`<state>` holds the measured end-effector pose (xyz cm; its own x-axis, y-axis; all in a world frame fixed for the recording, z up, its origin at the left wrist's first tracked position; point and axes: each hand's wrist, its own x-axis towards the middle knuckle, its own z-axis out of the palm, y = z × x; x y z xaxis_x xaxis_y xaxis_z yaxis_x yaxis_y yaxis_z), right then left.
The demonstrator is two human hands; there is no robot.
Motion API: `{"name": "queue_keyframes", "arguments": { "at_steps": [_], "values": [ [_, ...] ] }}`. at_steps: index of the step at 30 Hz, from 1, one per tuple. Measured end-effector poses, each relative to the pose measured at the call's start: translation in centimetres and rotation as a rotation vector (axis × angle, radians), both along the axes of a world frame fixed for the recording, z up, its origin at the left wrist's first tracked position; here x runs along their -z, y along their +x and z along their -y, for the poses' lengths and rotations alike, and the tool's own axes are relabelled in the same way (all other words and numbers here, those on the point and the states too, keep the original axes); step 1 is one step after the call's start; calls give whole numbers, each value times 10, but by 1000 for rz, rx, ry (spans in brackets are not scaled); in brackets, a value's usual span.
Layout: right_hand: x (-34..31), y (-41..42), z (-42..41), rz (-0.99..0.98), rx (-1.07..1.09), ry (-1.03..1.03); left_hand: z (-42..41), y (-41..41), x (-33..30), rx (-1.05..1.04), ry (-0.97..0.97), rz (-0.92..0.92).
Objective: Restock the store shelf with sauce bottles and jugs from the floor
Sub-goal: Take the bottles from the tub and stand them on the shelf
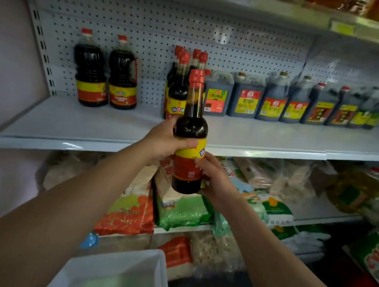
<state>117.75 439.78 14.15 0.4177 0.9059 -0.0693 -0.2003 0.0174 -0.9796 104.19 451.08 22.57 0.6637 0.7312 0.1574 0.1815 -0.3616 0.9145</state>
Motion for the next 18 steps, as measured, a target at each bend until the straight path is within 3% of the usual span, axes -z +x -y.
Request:
{"name": "queue_keyframes", "arguments": {
  "at_steps": [7, 13, 18],
  "values": [
    [-26, 91, -19, 104, -236, 59, -26, 55, -17, 93, -85, 74],
    [-40, 144, -57, 175, -122, 137, -53, 115, -34, 41, -89, 101],
    [-27, 177, -97, 175, -47, 217, -71, 156, -23, -111, -19, -48]
  ]
}}
